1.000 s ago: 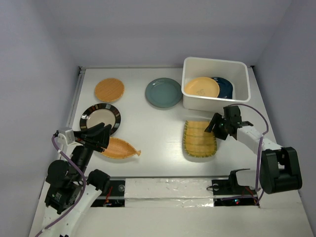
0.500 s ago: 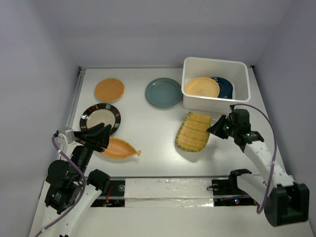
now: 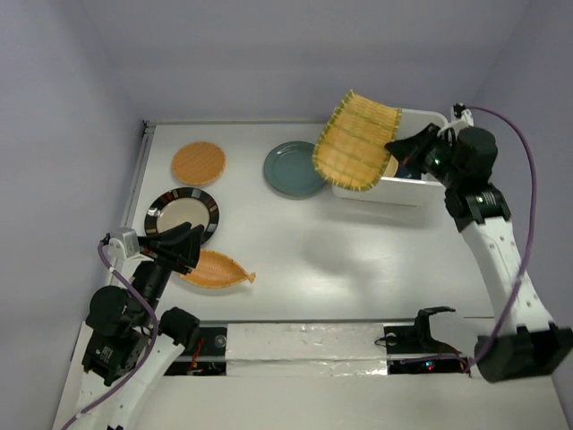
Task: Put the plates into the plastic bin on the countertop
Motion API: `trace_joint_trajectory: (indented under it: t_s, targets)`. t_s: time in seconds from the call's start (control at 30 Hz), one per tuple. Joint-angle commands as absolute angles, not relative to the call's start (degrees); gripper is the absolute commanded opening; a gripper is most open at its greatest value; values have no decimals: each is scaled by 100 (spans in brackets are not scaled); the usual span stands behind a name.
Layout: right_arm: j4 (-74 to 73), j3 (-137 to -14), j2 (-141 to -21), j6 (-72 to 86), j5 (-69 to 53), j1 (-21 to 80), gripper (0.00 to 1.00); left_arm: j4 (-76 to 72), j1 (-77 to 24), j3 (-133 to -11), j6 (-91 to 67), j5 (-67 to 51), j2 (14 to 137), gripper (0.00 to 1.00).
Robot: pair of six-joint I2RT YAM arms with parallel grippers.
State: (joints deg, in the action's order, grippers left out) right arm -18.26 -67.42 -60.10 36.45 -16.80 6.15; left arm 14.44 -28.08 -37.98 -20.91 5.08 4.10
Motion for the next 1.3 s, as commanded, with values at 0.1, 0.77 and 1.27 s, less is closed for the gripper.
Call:
trace_joint_trajectory:
  t_s: [0.1, 0.77, 1.27]
  targets:
    - [-284, -7268, -7540, 4420, -905, 27, 0, 1266, -2848, -3938, -2109, 598, 510, 37]
    - [633, -6390, -9194, 4966, -255, -352, 7, 1257, -2848, -3938, -2092, 562, 545, 37]
    - [-194, -6109, -7147, 3648, -173, 6, 49, 1266, -2848, -3938, -2092, 598, 598, 37]
